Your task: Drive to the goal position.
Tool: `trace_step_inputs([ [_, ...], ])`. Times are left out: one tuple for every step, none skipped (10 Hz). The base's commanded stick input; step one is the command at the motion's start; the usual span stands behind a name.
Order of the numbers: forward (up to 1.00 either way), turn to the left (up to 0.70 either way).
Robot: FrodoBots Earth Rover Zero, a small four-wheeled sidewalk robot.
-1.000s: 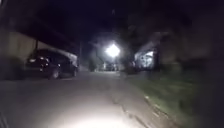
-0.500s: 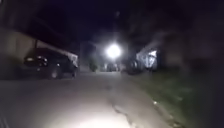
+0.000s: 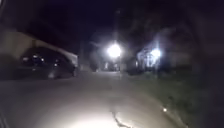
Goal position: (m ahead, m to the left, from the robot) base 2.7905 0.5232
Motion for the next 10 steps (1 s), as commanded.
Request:
trace_step_inputs([
  [0.70,-0.29],
  [0.70,-0.35],
  [0.70,-0.35],
  [0.70,-0.30],
  [0.70,0.00],
  [0.70,-0.02],
  [0.70,-0.09],
  [0.70,-0.16],
  [0.70,-0.24],
  [0.70,-0.33],
])
